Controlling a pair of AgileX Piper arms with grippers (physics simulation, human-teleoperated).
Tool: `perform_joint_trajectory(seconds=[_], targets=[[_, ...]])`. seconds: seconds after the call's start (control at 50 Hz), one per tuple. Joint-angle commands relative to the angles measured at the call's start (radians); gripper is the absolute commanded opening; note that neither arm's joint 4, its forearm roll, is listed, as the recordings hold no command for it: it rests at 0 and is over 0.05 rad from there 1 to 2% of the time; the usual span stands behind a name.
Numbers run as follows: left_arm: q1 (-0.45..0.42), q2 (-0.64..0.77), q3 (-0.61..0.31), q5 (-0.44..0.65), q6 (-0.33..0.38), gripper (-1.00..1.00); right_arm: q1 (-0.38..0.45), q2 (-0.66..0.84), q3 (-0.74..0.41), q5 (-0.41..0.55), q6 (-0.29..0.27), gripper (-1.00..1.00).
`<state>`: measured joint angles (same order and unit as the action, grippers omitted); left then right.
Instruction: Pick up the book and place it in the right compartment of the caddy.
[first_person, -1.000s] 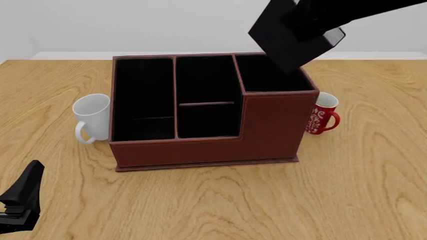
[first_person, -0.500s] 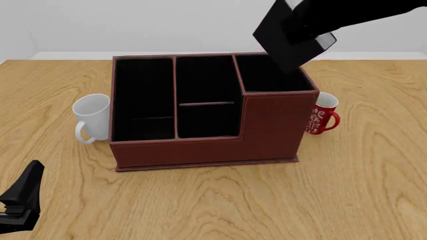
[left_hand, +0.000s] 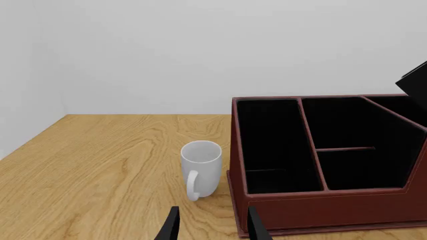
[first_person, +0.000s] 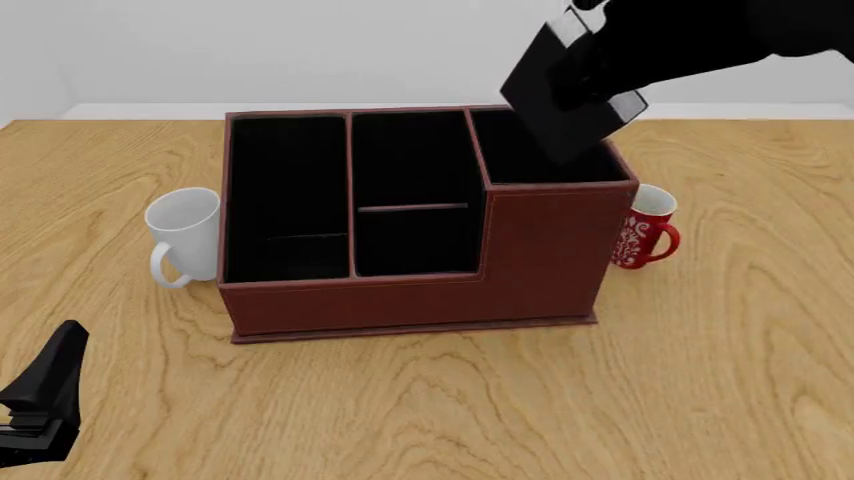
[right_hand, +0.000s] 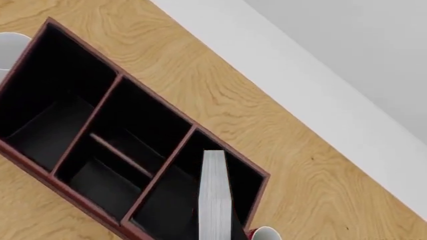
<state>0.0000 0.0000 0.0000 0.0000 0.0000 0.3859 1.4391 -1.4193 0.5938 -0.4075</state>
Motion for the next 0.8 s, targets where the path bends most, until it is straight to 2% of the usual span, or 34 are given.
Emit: perform_joint_trajectory(seconds=[0.02,0.22,0.42,0.8], targets=[[0.000,0.000,0.000,0.000,0.000,1.00,-0.004,0.021,-0.003,-0.023,0.030,-1.00],[0.000,0.000,0.000,0.000,0.000,1.00,-0.015,0.045,-0.004,-0.033,0.019,-1.00],[0.000,0.000,0.000,0.000,0.000,1.00,-0.006,0.076,0.017,-0.054,0.031,-1.00],[0.000,0.000,0.000,0.000,0.000,1.00,-0.010,0.131,0.003,-0.030,0.044,-1.00]])
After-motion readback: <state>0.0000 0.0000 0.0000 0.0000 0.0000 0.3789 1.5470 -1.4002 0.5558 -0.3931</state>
